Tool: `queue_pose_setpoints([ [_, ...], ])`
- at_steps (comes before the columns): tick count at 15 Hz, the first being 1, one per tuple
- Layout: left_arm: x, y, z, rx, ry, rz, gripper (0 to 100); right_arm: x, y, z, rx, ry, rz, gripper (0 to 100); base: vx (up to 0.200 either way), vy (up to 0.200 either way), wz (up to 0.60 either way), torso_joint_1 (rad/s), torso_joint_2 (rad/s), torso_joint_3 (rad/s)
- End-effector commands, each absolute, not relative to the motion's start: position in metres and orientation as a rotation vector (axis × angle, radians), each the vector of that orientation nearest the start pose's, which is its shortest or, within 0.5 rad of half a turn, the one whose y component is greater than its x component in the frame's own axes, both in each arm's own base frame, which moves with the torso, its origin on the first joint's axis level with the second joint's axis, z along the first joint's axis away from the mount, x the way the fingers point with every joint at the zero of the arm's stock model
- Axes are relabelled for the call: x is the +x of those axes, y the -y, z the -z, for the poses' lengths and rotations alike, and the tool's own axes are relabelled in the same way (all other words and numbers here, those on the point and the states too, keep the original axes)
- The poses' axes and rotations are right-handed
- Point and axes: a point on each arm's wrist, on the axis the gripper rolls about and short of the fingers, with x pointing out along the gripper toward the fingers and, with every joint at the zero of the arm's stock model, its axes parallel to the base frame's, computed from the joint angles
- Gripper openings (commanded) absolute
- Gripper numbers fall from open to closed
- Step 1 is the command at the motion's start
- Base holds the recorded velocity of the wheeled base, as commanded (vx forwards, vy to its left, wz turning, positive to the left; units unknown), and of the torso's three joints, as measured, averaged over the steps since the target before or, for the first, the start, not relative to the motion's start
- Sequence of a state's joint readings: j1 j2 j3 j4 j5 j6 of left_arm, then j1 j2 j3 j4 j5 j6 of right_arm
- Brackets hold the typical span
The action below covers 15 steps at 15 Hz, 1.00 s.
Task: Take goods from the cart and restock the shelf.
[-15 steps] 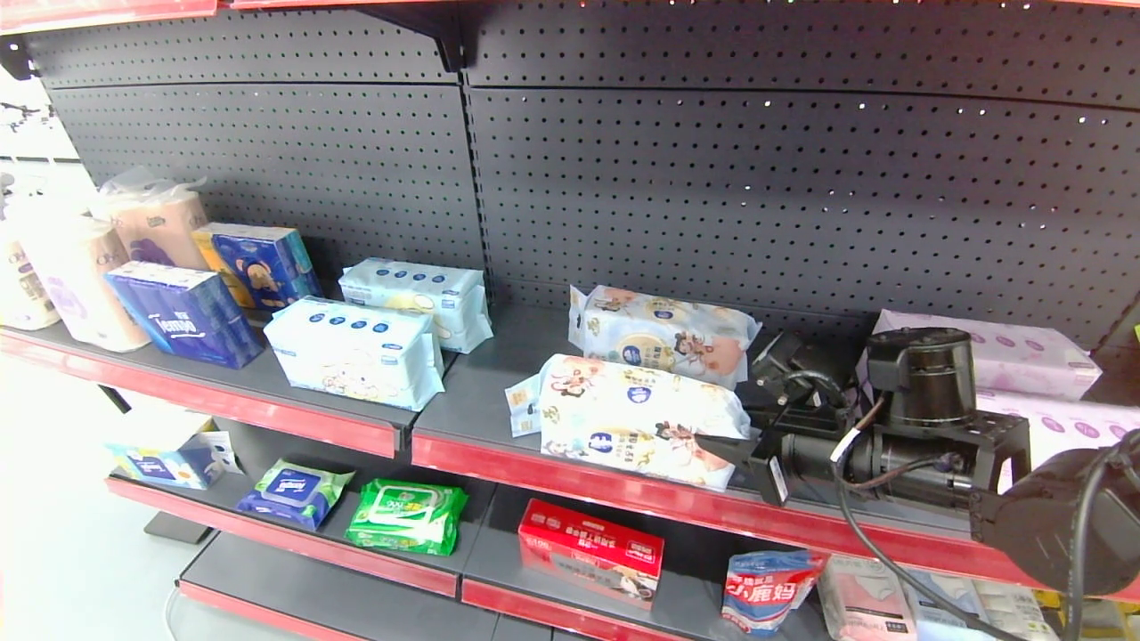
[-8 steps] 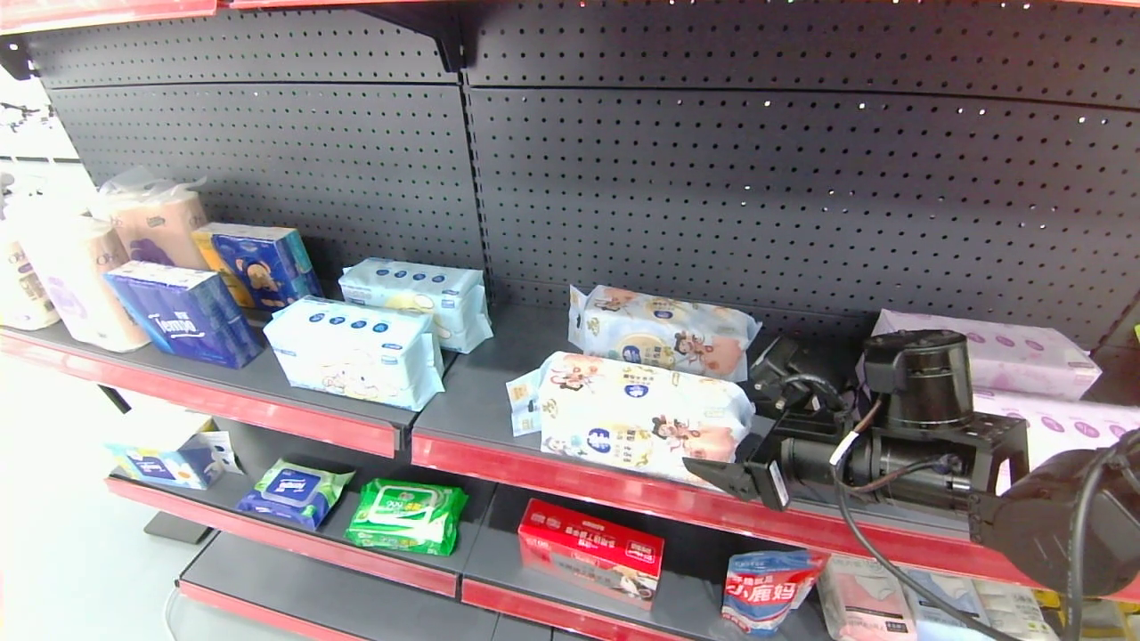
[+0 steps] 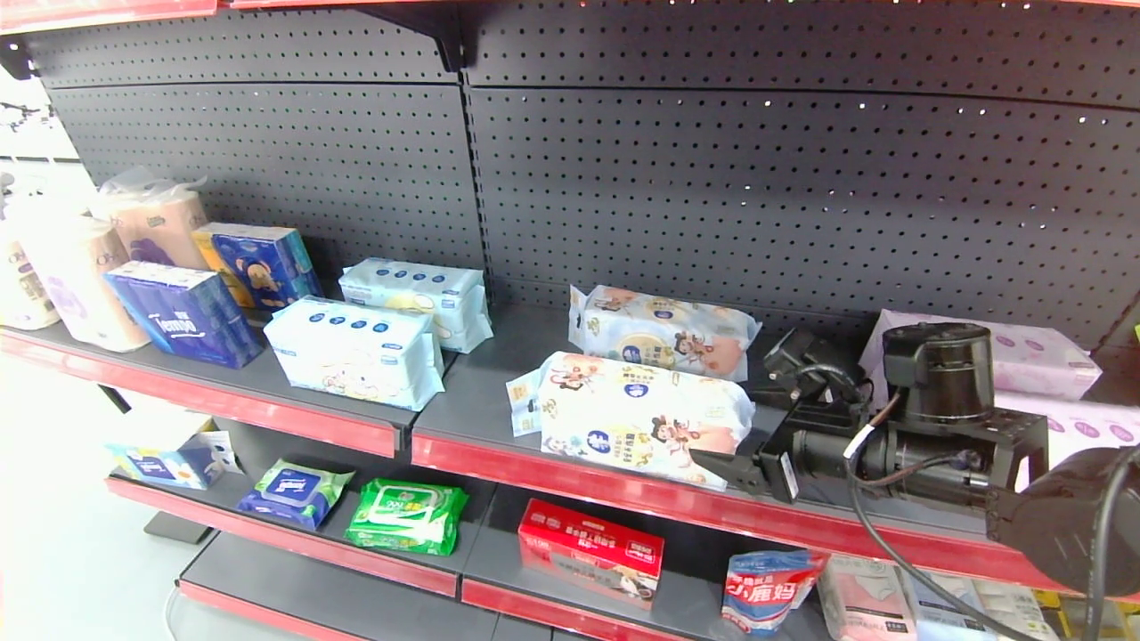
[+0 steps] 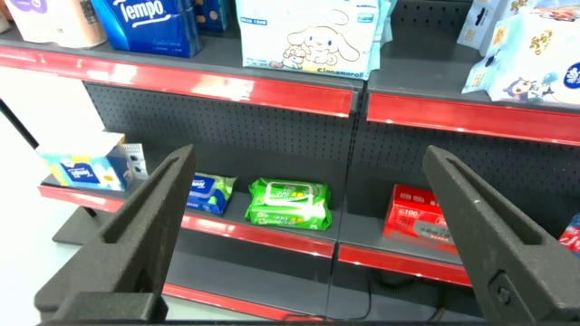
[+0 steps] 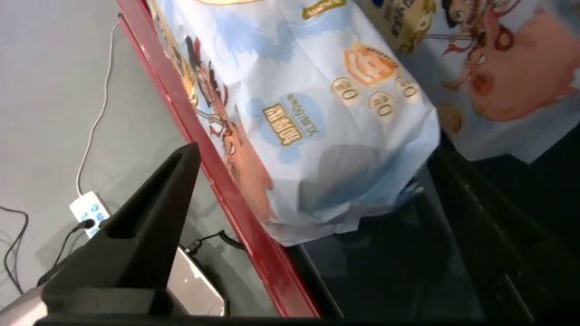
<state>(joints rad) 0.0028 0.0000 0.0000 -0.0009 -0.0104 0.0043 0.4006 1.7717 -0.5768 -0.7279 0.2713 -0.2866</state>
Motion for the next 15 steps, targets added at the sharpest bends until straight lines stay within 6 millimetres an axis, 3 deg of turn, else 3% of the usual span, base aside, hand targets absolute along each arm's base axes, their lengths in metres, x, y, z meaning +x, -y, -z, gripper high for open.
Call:
queue_pose_setpoints([
  [1,-0.023,0.000,-0.076,0.005,0.002,0.008,100,0.257,-0.112,-0.117,-0.296,-0.370,-0.711,100,0.000,0.000,0.00,0.000,0.00,0.000],
  [9,-0.023,0.000,-0.075,0.005,0.000,0.008,100,0.246,-0.096,-0.138,-0.265,-0.317,-0.676,100,0.000,0.000,0.00,0.000,0.00,0.000],
  [15,-0.023,0.000,-0.076,0.005,0.002,0.008,100,0.215,-0.058,-0.170,-0.182,-0.356,-0.579,100,0.000,0.000,0.00,0.000,0.00,0.000],
])
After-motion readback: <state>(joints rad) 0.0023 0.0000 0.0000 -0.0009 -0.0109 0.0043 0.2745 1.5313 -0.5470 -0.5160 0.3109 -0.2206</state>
